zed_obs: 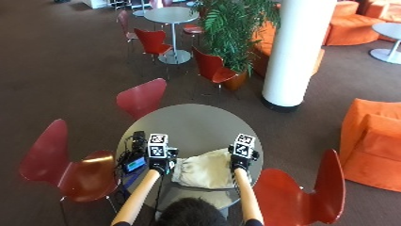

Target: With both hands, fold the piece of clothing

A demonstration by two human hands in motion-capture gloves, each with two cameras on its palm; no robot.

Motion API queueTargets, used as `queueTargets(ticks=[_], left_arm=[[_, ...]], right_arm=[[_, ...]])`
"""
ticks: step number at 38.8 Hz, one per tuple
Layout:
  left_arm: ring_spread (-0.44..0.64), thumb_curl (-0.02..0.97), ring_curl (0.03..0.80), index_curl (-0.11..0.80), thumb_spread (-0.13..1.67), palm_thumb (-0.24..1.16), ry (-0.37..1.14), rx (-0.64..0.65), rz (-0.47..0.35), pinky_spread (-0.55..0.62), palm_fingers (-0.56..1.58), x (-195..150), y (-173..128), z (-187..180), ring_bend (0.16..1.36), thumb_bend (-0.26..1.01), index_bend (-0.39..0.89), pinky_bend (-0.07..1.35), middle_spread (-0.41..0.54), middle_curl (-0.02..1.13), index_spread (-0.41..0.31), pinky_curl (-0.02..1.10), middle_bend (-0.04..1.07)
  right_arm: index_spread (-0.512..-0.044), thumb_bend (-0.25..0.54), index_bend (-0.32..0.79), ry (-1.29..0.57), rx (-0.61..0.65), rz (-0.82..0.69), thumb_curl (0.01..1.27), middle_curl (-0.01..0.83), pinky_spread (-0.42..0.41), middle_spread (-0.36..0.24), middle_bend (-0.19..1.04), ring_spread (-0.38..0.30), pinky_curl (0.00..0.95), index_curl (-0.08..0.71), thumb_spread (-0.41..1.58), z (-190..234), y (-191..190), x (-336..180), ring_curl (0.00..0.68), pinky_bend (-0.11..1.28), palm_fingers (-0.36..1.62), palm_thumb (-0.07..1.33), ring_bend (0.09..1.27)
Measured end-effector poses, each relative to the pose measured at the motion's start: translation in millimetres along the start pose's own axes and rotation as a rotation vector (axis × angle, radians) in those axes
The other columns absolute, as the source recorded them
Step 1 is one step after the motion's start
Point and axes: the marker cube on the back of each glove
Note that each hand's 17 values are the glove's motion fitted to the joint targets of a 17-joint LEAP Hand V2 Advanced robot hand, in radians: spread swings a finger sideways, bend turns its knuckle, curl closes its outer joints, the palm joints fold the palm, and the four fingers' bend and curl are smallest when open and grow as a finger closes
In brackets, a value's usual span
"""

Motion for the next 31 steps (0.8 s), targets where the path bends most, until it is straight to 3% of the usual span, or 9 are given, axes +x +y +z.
queueTargets(ticks=[7,11,20,24,28,31], left_arm=[[0.18,0.311,0.334,0.409,1.31,0.33,0.057,0.041,0.039,0.21,0.49,-11.8,-31.5,16.0,0.37,-0.01,0.18,0.21,0.013,0.33,-0.142,0.34,0.16],[0.18,0.312,0.334,0.410,1.31,0.33,0.063,0.077,0.039,0.21,0.49,-21.6,-31.5,11.3,0.37,-0.01,0.18,0.20,0.011,0.33,-0.143,0.34,0.16],[0.18,0.311,0.331,0.416,1.30,0.32,0.064,0.137,0.004,0.21,0.49,-64.7,-14.3,-9.9,0.36,-0.01,0.19,0.20,0.007,0.33,-0.146,0.34,0.16],[0.18,0.311,0.329,0.420,1.30,0.32,0.071,0.143,-0.012,0.21,0.50,-85.9,-10.5,-9.8,0.36,-0.01,0.19,0.19,0.006,0.33,-0.152,0.34,0.15],[0.17,0.311,0.326,0.424,1.30,0.32,0.102,0.149,-0.030,0.20,0.51,-102.2,-2.3,-11.9,0.35,-0.01,0.19,0.20,0.001,0.33,-0.154,0.34,0.16],[0.17,0.311,0.325,0.425,1.30,0.32,0.113,0.143,-0.046,0.20,0.51,-111.7,2.5,-10.9,0.35,-0.01,0.19,0.20,-0.001,0.32,-0.154,0.34,0.16]], right_arm=[[-0.260,-0.031,0.21,-0.019,0.076,0.078,0.64,0.493,-0.378,-0.213,0.35,-0.267,0.367,0.366,0.40,-51.4,9.7,2.3,0.444,0.54,1.32,0.97,0.60],[-0.257,-0.031,0.21,0.028,0.101,0.076,0.66,0.495,-0.379,-0.212,0.35,-0.267,0.372,0.386,0.37,-72.7,9.8,-16.8,0.448,0.54,1.32,0.97,0.60],[-0.259,-0.033,0.22,0.251,0.191,0.002,0.69,0.506,-0.374,-0.217,0.36,-0.271,0.381,0.425,0.31,-110.6,11.4,-131.7,0.456,0.53,1.33,0.97,0.59],[-0.260,-0.033,0.22,0.343,0.189,-0.051,0.70,0.510,-0.379,-0.222,0.36,-0.273,0.386,0.439,0.29,-109.5,40.7,-177.7,0.459,0.54,1.34,0.98,0.59],[-0.263,-0.036,0.20,0.407,0.068,-0.162,0.71,0.513,-0.379,-0.229,0.37,-0.274,0.391,0.447,0.28,-107.4,104.6,-206.3,0.463,0.54,1.34,0.97,0.59],[-0.268,-0.037,0.18,0.397,0.036,-0.206,0.72,0.514,-0.380,-0.233,0.36,-0.274,0.394,0.449,0.28,-91.8,124.8,-225.4,0.468,0.55,1.33,0.97,0.60]])
